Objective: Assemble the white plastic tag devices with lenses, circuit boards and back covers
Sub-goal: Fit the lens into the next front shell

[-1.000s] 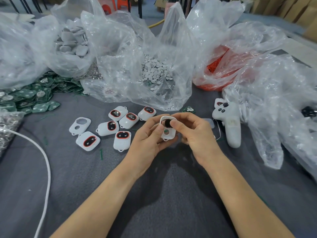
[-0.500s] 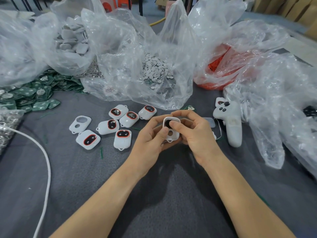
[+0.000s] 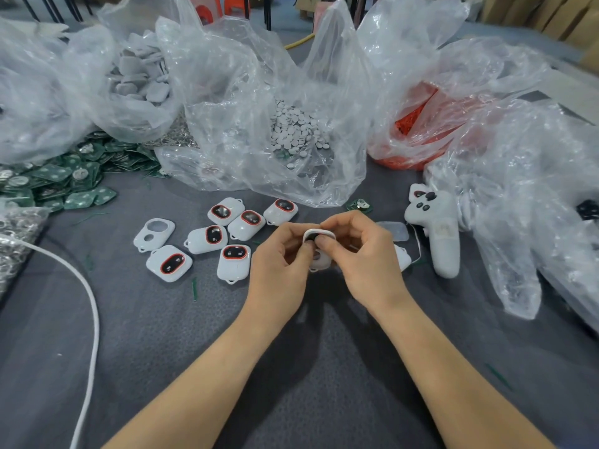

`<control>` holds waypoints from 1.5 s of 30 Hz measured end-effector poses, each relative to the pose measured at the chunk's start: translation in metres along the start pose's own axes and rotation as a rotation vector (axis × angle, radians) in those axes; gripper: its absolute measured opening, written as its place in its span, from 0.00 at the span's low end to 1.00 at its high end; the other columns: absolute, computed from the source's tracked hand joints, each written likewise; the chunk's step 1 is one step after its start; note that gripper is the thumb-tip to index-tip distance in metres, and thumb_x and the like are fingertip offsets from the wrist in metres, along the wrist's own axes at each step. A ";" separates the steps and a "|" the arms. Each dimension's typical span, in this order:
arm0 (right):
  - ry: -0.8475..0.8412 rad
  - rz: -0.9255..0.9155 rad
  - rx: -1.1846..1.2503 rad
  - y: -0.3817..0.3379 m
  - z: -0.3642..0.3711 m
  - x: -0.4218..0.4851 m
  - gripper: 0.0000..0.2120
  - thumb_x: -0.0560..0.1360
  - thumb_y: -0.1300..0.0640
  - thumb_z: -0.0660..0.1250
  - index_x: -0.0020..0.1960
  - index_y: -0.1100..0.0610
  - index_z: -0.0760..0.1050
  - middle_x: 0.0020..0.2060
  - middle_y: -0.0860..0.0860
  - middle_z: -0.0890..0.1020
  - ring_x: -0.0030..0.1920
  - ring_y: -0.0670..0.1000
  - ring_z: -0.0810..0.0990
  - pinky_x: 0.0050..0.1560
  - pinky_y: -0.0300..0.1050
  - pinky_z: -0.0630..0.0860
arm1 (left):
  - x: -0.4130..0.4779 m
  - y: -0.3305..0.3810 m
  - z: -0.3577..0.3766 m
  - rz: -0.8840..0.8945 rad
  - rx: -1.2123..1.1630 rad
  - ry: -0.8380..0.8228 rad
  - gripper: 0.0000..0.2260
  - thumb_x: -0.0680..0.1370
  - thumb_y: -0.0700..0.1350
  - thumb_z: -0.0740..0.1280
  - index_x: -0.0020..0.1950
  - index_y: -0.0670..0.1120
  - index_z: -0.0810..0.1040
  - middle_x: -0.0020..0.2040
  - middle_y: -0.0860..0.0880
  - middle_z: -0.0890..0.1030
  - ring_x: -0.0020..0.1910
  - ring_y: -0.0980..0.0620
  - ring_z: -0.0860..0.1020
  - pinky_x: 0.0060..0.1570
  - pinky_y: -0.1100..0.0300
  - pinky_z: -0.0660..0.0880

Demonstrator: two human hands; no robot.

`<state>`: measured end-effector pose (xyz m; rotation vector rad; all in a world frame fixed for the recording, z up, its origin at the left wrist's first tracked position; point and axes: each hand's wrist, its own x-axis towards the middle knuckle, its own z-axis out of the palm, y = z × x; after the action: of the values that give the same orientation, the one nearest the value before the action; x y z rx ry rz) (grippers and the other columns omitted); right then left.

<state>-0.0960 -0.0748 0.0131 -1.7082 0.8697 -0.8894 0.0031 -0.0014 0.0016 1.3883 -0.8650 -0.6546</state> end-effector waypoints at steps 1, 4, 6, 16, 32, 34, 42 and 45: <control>-0.015 0.001 -0.001 -0.001 0.000 0.000 0.09 0.71 0.61 0.73 0.44 0.48 0.79 0.39 0.47 0.84 0.42 0.48 0.82 0.45 0.46 0.80 | 0.000 0.000 -0.001 -0.002 0.006 0.010 0.12 0.78 0.30 0.61 0.50 0.44 0.80 0.45 0.48 0.84 0.46 0.52 0.82 0.49 0.53 0.79; -0.060 -0.001 -0.010 -0.002 0.000 -0.001 0.12 0.71 0.65 0.73 0.45 0.48 0.80 0.40 0.46 0.85 0.42 0.47 0.83 0.45 0.44 0.80 | 0.003 0.000 -0.004 -0.017 0.015 0.038 0.10 0.78 0.30 0.61 0.52 0.40 0.79 0.47 0.45 0.83 0.47 0.51 0.82 0.51 0.52 0.78; -0.041 0.018 -0.025 -0.001 0.000 0.000 0.12 0.71 0.66 0.72 0.45 0.49 0.80 0.39 0.48 0.85 0.42 0.48 0.84 0.47 0.50 0.81 | 0.004 0.000 -0.004 -0.025 0.043 0.043 0.09 0.78 0.31 0.61 0.53 0.40 0.79 0.47 0.46 0.83 0.48 0.52 0.81 0.51 0.53 0.78; 0.014 0.009 -0.234 0.000 0.003 -0.001 0.12 0.73 0.65 0.70 0.39 0.48 0.74 0.32 0.44 0.79 0.34 0.40 0.77 0.36 0.30 0.72 | 0.002 -0.003 -0.003 0.061 0.289 0.053 0.13 0.75 0.33 0.67 0.45 0.53 0.77 0.38 0.58 0.82 0.39 0.63 0.81 0.43 0.67 0.77; -0.004 -0.118 -0.442 -0.057 0.013 0.120 0.10 0.76 0.66 0.64 0.48 0.55 0.81 0.42 0.51 0.84 0.39 0.46 0.81 0.46 0.38 0.78 | 0.023 -0.001 -0.016 -0.246 -0.249 0.074 0.07 0.79 0.33 0.62 0.47 0.45 0.73 0.49 0.35 0.82 0.50 0.42 0.83 0.45 0.48 0.82; -0.091 -0.082 -0.644 -0.045 0.030 0.151 0.14 0.77 0.69 0.61 0.56 0.59 0.81 0.53 0.55 0.83 0.51 0.51 0.81 0.55 0.37 0.73 | 0.022 0.001 -0.016 -0.247 -0.317 0.066 0.08 0.80 0.33 0.60 0.50 0.45 0.74 0.51 0.36 0.81 0.50 0.43 0.83 0.41 0.53 0.81; -0.159 -0.202 -1.058 0.001 0.065 0.167 0.08 0.74 0.71 0.61 0.45 0.62 0.77 0.49 0.59 0.79 0.47 0.56 0.77 0.43 0.42 0.66 | 0.024 0.000 -0.017 -0.195 -0.320 0.100 0.13 0.80 0.35 0.62 0.44 0.50 0.82 0.47 0.44 0.83 0.47 0.49 0.83 0.38 0.57 0.81; -0.138 -0.186 -0.986 -0.002 0.058 0.165 0.13 0.76 0.66 0.61 0.35 0.55 0.65 0.43 0.55 0.76 0.43 0.52 0.71 0.42 0.42 0.63 | 0.024 0.000 -0.018 -0.148 -0.254 0.104 0.10 0.79 0.36 0.63 0.46 0.49 0.80 0.46 0.44 0.84 0.49 0.44 0.82 0.45 0.52 0.82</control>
<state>0.0329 -0.1919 0.0274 -2.6896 1.1646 -0.4419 0.0309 -0.0112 0.0048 1.2515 -0.5786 -0.7711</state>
